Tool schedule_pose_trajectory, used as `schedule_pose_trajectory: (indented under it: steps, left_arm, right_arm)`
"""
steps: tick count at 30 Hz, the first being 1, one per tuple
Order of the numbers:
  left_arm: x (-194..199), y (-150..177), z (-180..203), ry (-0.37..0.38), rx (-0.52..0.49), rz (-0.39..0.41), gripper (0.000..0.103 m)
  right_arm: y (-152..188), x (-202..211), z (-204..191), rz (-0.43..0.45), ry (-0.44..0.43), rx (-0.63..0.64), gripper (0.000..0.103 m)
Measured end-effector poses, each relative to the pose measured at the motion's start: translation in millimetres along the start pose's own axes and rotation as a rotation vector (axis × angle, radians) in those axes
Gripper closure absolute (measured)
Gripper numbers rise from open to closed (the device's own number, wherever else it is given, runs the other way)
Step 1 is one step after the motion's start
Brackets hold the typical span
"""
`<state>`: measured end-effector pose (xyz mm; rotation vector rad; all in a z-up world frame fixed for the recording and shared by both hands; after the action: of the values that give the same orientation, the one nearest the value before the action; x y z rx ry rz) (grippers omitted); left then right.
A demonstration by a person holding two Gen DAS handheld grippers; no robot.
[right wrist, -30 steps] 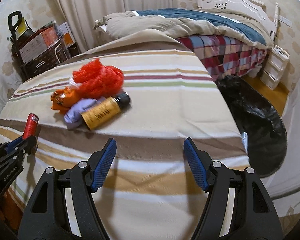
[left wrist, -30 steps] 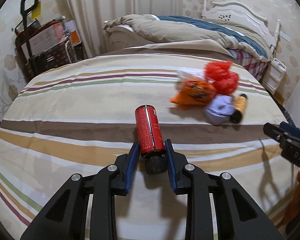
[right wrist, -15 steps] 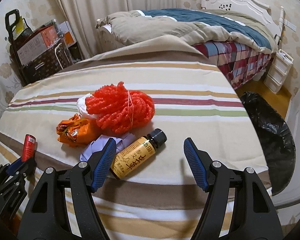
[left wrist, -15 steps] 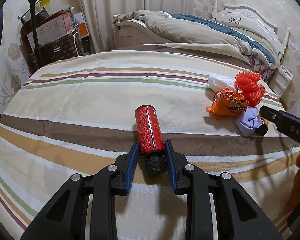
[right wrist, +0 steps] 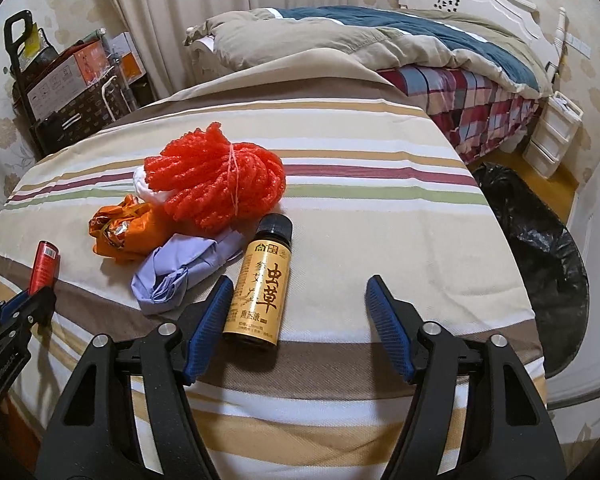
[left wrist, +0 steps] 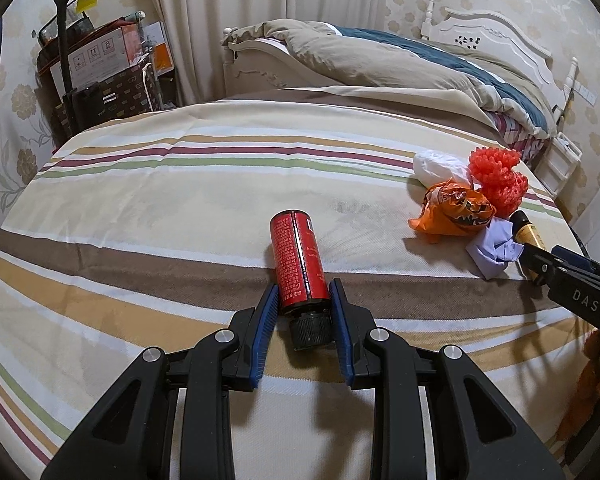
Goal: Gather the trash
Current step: 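Grasp the amber bottle with the right tool while the left tool holds the red can, then carry the amber bottle and red can over the bin and open both tools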
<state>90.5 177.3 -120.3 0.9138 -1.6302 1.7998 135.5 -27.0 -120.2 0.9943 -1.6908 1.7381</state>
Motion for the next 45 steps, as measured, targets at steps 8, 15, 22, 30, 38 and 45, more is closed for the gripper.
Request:
schedule_pose_trajectory:
  steps: [8,15,22,30,38,45]
  left_arm:
    - [-2,-2,5,-0.009,-0.014,0.000,0.074]
    - [-1,-2,12,-0.008,-0.027,0.001,0.074]
    - [1,0,23,0.003,-0.041,0.002,0.074]
    - [8,7,43,0.027,-0.059,0.008,0.074]
    - [18,14,71,0.057,-0.084,0.021,0.074]
    - [25,20,93,0.075,-0.116,0.038,0.074]
  right_arm:
    - [2,2,-9,0.008,0.006,0.064,0.075]
    - [8,7,-7,0.012,-0.005,0.073,0.080]
    - [16,15,2,0.014,-0.007,0.067,0.080]
    - [27,26,15,0.022,-0.012,0.046,0.080]
    - [37,39,28,0.043,-0.014,0.026,0.080]
    - [45,49,43,0.061,-0.017,0.002,0.080]
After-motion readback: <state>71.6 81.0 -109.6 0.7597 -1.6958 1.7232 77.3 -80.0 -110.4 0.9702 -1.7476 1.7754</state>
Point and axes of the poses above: each gripper's, at about its wrist camera, not at the fingertips, and x roughly against the way its jaws point, z to its right, y to its underside, the point moved 8 cm from there along -x, roughly the way its jaws point, and after that the axes turned 1 degree about -z, right-handed, at the moved point
